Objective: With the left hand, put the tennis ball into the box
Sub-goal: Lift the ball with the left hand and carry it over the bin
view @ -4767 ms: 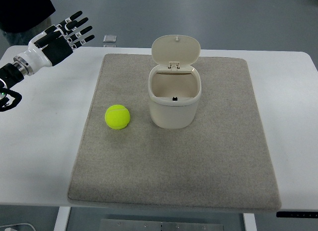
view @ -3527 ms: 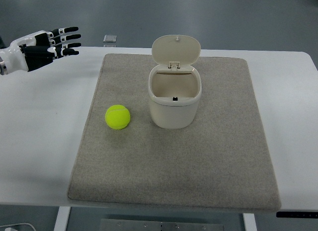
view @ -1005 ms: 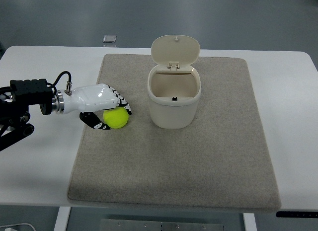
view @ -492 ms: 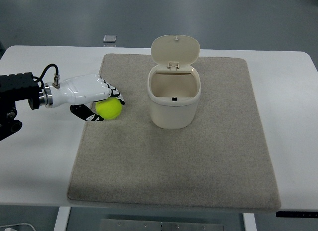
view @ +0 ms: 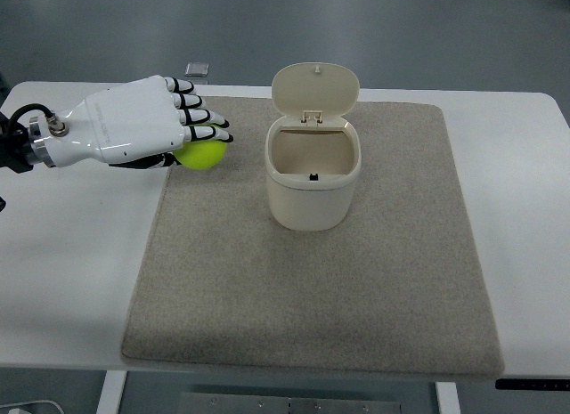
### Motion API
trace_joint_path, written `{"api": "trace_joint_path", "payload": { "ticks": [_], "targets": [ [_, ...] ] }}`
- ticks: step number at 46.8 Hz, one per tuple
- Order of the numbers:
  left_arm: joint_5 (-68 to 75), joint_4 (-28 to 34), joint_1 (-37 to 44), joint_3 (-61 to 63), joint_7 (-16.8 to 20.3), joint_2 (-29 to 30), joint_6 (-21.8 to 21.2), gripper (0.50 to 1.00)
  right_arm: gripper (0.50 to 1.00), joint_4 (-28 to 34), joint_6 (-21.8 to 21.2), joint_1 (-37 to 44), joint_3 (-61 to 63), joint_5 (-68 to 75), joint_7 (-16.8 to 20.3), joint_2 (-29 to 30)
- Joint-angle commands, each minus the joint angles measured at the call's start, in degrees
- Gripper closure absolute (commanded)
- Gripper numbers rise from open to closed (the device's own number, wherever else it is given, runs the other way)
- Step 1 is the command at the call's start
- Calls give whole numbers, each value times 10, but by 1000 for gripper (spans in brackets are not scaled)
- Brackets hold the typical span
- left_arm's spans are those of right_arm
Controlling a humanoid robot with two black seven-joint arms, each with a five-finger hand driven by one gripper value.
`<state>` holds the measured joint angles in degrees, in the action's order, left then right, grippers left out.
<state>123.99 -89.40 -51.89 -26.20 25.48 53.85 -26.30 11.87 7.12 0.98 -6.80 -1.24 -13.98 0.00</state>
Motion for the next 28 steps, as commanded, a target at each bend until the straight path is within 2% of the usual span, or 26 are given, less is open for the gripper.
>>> {"api": "trace_joint_path", "payload": {
  "ticks": [1,13,28],
  "targets": [
    [0,3,-21,3,0,-26,1,1000,562,0,0,0,0,0,0,0],
    [23,10,-58,7,0,-85,7,1000,562,0,0,0,0,0,0,0],
    [60,62,-66,10,-4,-177,38,1000,562,0,0,0,0,0,0,0]
  ]
}}
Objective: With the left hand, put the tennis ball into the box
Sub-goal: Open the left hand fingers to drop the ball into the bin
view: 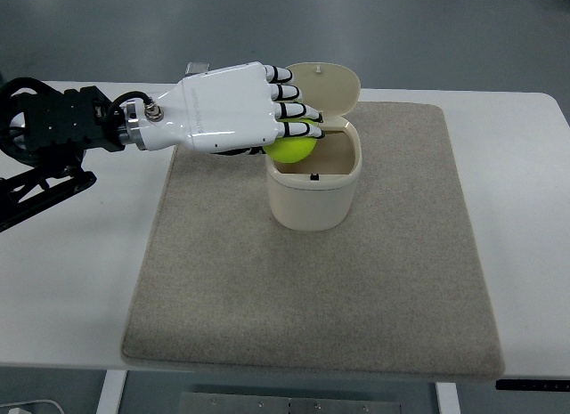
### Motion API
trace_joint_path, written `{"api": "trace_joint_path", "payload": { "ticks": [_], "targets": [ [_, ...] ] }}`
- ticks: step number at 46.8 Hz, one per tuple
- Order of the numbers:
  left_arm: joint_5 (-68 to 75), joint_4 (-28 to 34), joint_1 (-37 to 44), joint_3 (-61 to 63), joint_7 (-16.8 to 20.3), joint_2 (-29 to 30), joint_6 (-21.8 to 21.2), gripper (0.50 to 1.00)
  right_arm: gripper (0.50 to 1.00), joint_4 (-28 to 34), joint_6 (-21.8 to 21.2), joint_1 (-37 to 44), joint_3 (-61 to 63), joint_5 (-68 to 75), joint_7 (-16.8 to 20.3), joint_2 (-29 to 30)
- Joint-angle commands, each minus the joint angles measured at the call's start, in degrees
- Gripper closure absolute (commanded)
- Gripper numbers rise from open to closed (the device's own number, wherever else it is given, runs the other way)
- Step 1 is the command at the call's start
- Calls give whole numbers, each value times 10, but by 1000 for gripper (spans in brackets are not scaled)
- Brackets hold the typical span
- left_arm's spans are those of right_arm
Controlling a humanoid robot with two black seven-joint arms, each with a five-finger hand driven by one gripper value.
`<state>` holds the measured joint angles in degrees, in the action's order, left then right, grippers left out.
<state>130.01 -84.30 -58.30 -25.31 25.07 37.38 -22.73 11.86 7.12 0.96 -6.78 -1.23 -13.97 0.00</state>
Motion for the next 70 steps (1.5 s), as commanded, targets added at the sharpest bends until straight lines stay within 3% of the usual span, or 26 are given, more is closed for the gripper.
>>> {"api": "trace_joint_path", "payload": {
  "ticks": [1,9,16,20,23,27,35,46,53,59,70],
  "targets": [
    [0,12,-2,1,0,-17,3,1000,562,0,0,0,0,-1,0,0],
    [0,41,-7,1,0,-43,8,1000,562,0,0,0,0,0,0,0],
    [0,73,-7,1,-1,-65,8,857,562,0,0,0,-1,0,0,0],
    [0,85,-5,1,-1,-76,8,834,562,0,0,0,-1,0,0,0],
    [0,86,-6,1,-1,-78,8,763,560,0,0,0,0,0,0,0],
    [0,87,-5,1,-1,-85,8,720,562,0,0,0,0,0,0,0],
    [0,95,-1,1,-1,-89,8,566,562,0,0,0,0,0,0,0],
    [0,96,6,8,-1,-88,8,510,562,0,0,0,0,0,0,0],
    [0,78,3,7,-1,-77,6,512,562,0,0,0,0,0,0,0],
    [-5,41,1,4,1,-35,5,516,560,0,0,0,0,0,0,0],
    [-144,-11,5,6,4,59,7,516,562,0,0,0,0,0,0,0]
  ]
}}
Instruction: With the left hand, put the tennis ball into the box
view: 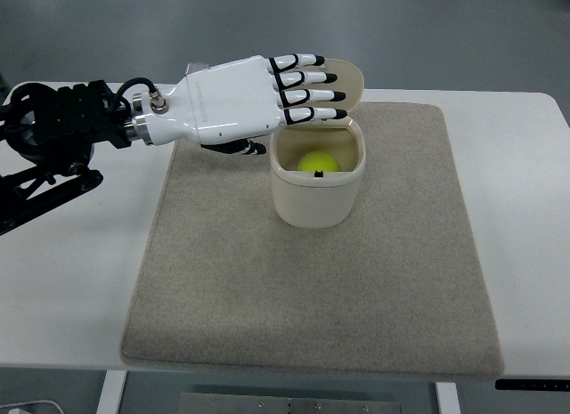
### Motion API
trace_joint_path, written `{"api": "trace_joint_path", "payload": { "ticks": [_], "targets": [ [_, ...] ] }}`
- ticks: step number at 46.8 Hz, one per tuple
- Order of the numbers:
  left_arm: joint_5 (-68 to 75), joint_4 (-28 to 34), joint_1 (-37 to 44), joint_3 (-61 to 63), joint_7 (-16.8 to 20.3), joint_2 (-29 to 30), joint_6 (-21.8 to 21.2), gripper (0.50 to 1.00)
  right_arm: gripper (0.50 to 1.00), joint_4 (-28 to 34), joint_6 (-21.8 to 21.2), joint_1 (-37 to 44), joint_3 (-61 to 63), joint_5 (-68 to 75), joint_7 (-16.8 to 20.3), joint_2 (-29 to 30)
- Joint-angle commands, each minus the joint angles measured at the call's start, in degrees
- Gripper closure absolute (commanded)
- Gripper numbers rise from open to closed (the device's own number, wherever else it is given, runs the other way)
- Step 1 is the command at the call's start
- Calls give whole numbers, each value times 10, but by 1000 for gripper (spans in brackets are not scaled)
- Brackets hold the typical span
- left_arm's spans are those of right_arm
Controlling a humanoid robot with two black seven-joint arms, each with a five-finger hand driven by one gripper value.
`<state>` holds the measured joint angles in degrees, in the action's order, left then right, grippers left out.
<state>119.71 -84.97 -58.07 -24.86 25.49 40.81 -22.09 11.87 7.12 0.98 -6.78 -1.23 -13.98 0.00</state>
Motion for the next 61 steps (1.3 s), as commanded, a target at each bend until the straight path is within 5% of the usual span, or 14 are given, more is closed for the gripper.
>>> {"api": "trace_joint_path", "payload": {
  "ticks": [1,7,23,48,53,61],
  "targets": [
    [-55,-5,3,2,0,31,1,516,562,0,0,0,-1,0,0,0],
    [-172,-5,11,4,0,68,8,510,560,0,0,0,0,0,0,0],
    [-504,3,44,3,-1,125,107,510,562,0,0,0,0,0,0,0],
    [-1050,219,44,-1,-11,110,506,506,562,0,0,0,0,0,0,0],
    [-1114,270,45,3,-18,73,540,506,562,0,0,0,0,0,0,0],
    [-1144,296,66,1,-83,52,539,506,562,0,0,0,0,0,0,0]
  ]
}}
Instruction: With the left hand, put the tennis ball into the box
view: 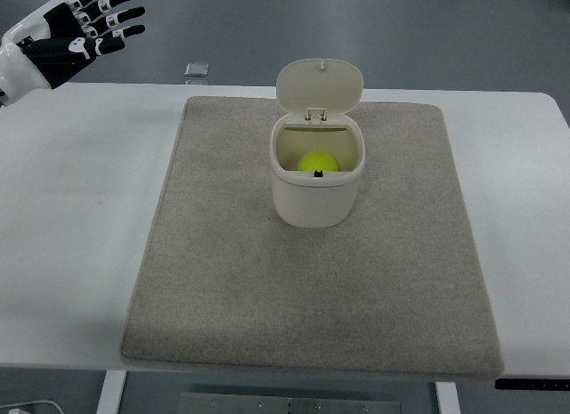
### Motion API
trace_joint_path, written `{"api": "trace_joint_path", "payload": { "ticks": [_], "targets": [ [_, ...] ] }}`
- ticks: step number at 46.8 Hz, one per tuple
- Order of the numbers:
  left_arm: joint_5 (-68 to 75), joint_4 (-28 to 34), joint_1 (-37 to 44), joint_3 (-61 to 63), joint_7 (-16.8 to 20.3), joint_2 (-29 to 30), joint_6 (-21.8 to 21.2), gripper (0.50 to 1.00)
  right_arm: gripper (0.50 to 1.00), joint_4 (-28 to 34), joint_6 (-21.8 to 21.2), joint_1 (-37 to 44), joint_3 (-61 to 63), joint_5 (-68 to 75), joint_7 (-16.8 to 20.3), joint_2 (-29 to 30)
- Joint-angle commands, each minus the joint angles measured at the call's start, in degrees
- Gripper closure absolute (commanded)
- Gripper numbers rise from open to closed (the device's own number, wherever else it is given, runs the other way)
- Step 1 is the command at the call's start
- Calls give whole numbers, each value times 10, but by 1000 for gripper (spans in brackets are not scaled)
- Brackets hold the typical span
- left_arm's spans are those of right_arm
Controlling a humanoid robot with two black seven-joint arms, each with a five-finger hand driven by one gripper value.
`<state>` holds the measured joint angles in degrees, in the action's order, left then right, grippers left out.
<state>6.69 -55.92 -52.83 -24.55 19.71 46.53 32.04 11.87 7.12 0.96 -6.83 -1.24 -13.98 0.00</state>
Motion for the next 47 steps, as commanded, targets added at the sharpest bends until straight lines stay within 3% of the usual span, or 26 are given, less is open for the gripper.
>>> {"api": "trace_joint_path", "payload": {
  "ticks": [1,22,32,47],
  "targets": [
    [-22,6,18,-3,-34,-9,-2,506,560,0,0,0,1,0,0,0],
    [-213,46,26,-5,-154,-80,-20,506,562,0,0,0,1,0,0,0],
    [-263,68,36,-9,-158,-126,-26,506,562,0,0,0,1,0,0,0],
    [-281,68,43,-11,-158,-122,-22,506,562,30,-11,0,0,-2,0,0]
  ]
}}
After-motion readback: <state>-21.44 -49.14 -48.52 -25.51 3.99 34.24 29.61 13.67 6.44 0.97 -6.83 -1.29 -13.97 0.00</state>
